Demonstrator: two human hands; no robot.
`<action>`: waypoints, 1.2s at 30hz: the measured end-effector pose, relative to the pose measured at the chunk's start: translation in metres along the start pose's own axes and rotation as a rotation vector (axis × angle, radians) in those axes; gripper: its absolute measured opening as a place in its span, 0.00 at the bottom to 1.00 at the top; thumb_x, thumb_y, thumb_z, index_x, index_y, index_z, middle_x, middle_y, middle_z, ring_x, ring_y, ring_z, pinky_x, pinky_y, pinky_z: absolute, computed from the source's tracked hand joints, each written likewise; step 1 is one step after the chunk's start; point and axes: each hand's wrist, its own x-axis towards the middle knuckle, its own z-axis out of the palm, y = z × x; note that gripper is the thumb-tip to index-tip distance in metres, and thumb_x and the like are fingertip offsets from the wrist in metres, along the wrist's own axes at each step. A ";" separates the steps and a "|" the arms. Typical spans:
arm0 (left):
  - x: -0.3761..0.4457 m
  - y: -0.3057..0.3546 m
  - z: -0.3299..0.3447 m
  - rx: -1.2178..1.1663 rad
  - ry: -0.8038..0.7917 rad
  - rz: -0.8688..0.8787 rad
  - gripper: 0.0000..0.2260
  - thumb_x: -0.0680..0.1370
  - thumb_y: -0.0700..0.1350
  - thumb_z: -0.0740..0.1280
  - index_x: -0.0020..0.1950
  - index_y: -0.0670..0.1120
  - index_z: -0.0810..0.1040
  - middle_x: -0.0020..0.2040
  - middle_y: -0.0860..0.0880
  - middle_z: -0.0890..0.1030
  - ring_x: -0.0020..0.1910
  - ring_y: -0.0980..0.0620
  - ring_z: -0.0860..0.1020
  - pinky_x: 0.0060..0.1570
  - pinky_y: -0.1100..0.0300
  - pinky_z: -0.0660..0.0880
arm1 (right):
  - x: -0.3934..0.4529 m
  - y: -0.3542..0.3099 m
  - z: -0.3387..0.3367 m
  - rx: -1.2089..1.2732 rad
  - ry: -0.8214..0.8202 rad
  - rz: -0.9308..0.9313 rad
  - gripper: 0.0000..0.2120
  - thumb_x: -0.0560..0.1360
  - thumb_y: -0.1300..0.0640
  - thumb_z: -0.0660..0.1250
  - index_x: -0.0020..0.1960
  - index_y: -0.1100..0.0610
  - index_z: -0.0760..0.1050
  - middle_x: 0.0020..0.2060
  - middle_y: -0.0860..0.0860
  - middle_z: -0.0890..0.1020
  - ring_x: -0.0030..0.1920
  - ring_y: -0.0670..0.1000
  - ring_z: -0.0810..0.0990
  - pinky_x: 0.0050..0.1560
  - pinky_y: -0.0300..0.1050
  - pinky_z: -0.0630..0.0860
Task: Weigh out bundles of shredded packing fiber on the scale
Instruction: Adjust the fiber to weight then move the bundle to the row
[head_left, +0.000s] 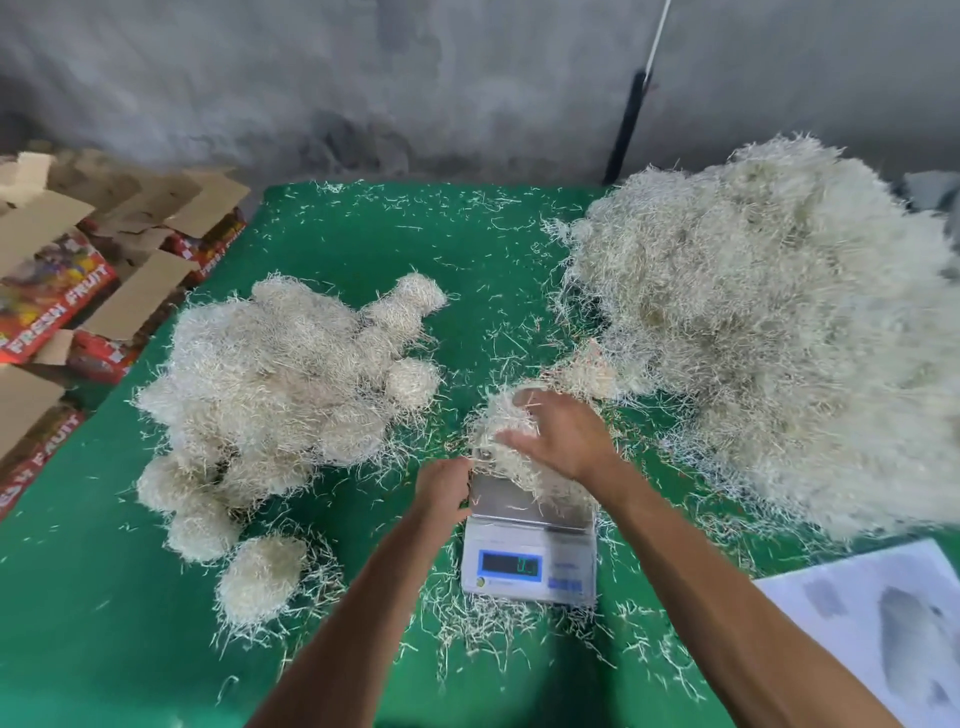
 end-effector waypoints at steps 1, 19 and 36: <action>-0.001 -0.002 -0.002 -0.005 -0.014 -0.019 0.08 0.82 0.41 0.64 0.58 0.40 0.74 0.52 0.45 0.77 0.52 0.47 0.77 0.48 0.51 0.78 | -0.002 0.002 0.002 -0.068 -0.062 -0.021 0.33 0.78 0.28 0.59 0.70 0.51 0.74 0.54 0.54 0.83 0.52 0.54 0.83 0.61 0.55 0.80; -0.008 -0.012 -0.022 0.070 -0.065 0.054 0.14 0.83 0.44 0.62 0.67 0.39 0.73 0.63 0.42 0.80 0.55 0.43 0.80 0.50 0.47 0.79 | -0.036 0.031 0.011 0.081 0.287 0.193 0.25 0.86 0.39 0.53 0.70 0.55 0.75 0.52 0.57 0.84 0.45 0.57 0.84 0.43 0.46 0.79; -0.021 -0.018 -0.034 -0.083 -0.246 0.067 0.19 0.85 0.39 0.57 0.74 0.35 0.63 0.70 0.38 0.74 0.66 0.39 0.76 0.61 0.44 0.76 | -0.043 0.018 0.018 0.037 0.203 0.117 0.27 0.86 0.38 0.50 0.71 0.54 0.75 0.68 0.56 0.79 0.68 0.58 0.77 0.63 0.55 0.78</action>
